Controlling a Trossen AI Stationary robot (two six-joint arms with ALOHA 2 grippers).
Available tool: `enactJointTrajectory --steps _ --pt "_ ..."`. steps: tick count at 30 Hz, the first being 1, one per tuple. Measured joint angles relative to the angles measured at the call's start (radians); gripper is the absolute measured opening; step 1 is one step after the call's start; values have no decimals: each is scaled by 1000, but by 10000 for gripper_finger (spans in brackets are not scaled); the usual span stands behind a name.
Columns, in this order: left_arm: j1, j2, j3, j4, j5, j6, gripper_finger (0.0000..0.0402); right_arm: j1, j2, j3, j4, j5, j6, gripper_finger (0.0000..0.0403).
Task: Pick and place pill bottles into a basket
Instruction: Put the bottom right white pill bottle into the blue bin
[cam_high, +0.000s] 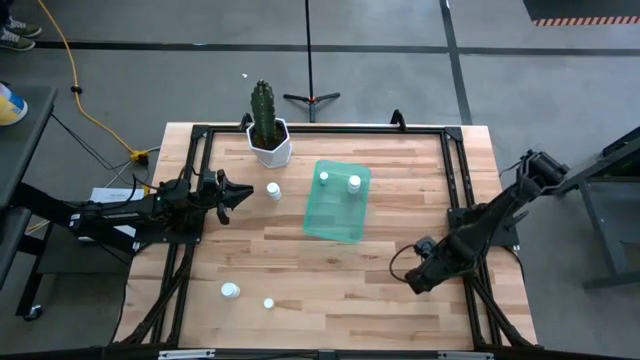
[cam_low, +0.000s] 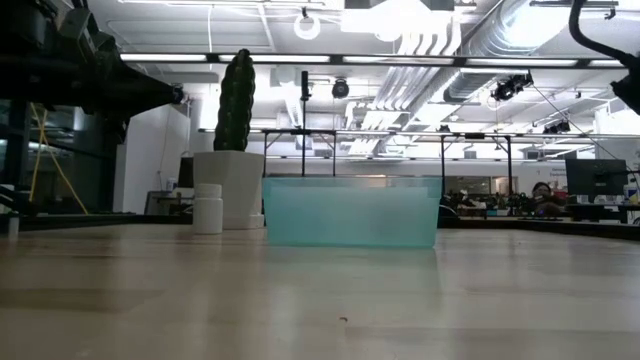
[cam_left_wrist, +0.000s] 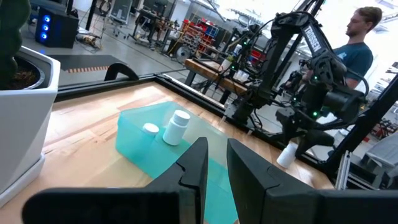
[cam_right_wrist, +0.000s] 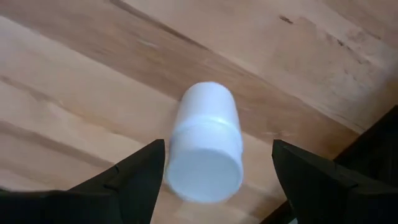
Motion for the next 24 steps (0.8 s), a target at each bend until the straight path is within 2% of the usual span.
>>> enactJointTrajectory --steps 10,24 --pt "0 0 0 0 0 0 95 -1 74 0 37 -4 -5 278" --pt "0 0 0 0 0 0 95 -1 79 0 56 -8 -5 175"
